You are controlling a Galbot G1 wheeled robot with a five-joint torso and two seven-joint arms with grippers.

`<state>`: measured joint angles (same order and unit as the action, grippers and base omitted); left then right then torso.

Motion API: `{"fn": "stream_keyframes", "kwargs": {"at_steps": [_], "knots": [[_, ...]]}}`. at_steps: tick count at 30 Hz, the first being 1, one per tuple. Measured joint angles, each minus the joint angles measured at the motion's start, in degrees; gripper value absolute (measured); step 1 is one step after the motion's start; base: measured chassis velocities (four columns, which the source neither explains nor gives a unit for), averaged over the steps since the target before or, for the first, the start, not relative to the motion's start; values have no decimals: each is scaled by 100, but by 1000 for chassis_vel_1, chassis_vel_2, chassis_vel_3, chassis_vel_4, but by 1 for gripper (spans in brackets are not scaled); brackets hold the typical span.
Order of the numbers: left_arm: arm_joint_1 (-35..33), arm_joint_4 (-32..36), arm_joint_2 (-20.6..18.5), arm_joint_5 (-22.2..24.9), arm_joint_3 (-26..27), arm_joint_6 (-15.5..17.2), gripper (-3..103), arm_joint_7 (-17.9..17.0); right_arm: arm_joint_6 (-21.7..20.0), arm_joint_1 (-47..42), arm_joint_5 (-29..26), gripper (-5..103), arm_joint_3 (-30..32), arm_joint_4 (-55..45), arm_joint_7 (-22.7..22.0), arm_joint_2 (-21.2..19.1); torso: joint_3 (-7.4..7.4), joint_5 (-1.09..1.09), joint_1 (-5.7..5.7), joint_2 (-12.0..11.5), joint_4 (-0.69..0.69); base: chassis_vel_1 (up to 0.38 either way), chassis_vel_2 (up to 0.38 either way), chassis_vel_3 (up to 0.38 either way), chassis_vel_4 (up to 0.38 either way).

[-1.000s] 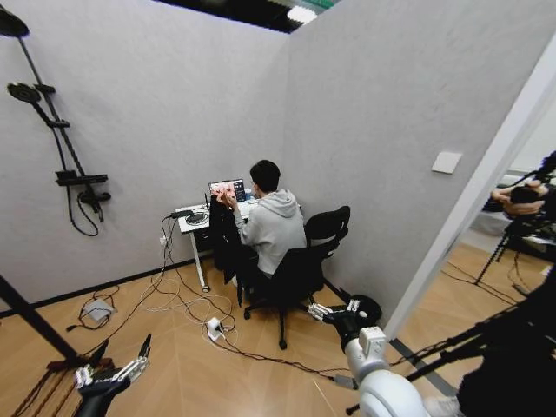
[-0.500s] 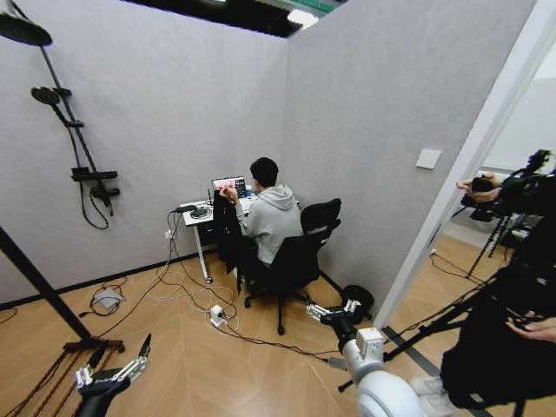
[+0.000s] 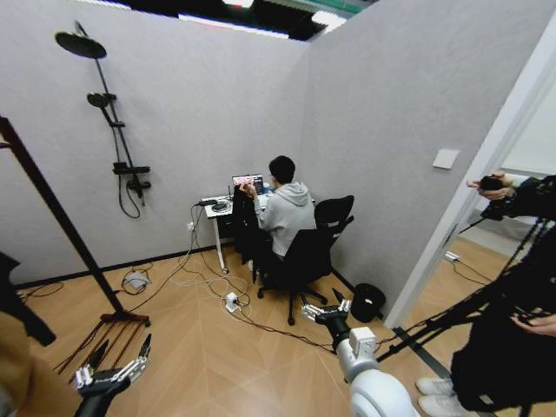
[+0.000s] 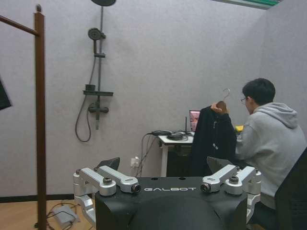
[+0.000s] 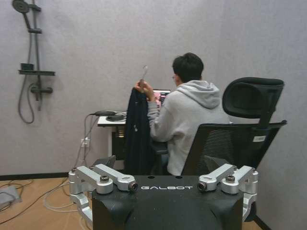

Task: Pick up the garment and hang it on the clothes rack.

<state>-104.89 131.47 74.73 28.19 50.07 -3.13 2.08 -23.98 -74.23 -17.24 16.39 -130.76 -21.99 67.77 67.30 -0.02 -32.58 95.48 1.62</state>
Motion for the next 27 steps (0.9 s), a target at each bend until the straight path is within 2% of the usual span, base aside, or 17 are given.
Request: {"fn": "stream_keyframes", "kwargs": {"at_steps": [12, 18, 27], "knots": [[0, 0, 0, 0, 0, 0, 100, 0, -23, 47, 104, 100, -113, 32, -8, 68, 0, 1, -1, 0, -2, 231, -63, -70, 223], [0, 0, 0, 0, 0, 0, 100, 0, -24, -27, 134, 100, -111, 12, -14, 63, 0, 2, -1, 0, 3, 128, -145, -128, 129], [-1, 0, 0, 0, 0, 0, 100, 0, -6, -111, 140, 100, -69, -44, -17, 18, 0, 1, -1, 0, 1, 149, -124, -124, 150]]}}
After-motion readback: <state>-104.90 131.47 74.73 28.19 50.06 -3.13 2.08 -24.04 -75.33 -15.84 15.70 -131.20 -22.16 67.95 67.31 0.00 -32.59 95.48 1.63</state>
